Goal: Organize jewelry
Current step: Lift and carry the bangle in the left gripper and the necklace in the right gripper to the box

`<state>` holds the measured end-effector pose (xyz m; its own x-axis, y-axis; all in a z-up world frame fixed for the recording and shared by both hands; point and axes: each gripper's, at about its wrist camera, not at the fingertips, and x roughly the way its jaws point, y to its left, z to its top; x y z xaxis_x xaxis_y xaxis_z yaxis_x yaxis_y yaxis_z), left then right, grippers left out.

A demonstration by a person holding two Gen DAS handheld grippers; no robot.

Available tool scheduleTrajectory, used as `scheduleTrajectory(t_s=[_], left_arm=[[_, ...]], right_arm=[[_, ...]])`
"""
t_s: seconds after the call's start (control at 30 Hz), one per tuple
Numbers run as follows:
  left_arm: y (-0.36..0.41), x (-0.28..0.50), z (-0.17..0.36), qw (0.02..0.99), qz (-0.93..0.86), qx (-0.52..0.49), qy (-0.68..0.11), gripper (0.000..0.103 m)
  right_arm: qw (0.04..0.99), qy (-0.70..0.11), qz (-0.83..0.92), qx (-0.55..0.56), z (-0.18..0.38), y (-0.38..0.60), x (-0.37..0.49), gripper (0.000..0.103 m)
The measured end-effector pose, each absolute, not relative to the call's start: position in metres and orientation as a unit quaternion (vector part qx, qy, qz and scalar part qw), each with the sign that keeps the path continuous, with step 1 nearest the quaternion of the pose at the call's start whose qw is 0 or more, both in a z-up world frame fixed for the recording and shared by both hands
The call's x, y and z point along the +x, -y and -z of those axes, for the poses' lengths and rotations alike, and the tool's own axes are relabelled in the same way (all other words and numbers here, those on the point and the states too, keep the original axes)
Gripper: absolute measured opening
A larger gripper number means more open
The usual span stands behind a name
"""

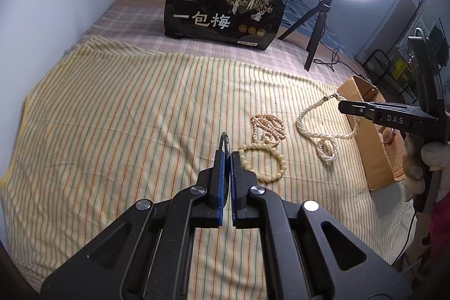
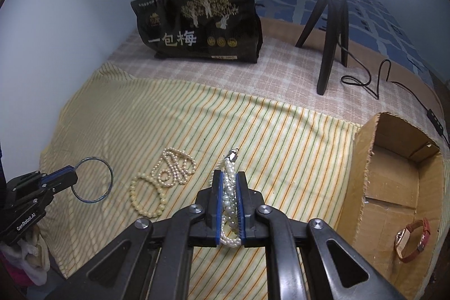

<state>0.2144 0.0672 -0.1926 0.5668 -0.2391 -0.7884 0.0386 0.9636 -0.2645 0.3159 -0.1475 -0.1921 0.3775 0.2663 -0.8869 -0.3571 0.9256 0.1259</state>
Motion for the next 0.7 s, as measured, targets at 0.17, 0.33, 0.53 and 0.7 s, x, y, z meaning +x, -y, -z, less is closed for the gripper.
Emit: scheduleTrajectory(t_s=[0.17, 0.33, 0.53, 0.7], left_arm=[[-0.066, 0.209, 0.186, 0.879, 0.081, -0.109, -0.457, 0.001], [-0.062, 0.203, 0.174, 0.882, 0.088, -0.107, -0.451, 0.001], [-0.049, 0.196, 0.156, 0.886, 0.103, -0.102, -0.44, 0.001], [-0.033, 0.189, 0.143, 0.889, 0.12, -0.096, -0.432, 0.001]], right_arm=[[0.835, -0.516, -0.19, -0.035, 0.178, 0.154, 0.307, 0.006], [0.843, -0.502, -0.192, -0.028, 0.16, 0.162, 0.297, 0.006], [0.858, -0.477, -0.192, -0.018, 0.127, 0.18, 0.284, 0.006], [0.866, -0.461, -0.191, -0.018, 0.107, 0.192, 0.274, 0.006]])
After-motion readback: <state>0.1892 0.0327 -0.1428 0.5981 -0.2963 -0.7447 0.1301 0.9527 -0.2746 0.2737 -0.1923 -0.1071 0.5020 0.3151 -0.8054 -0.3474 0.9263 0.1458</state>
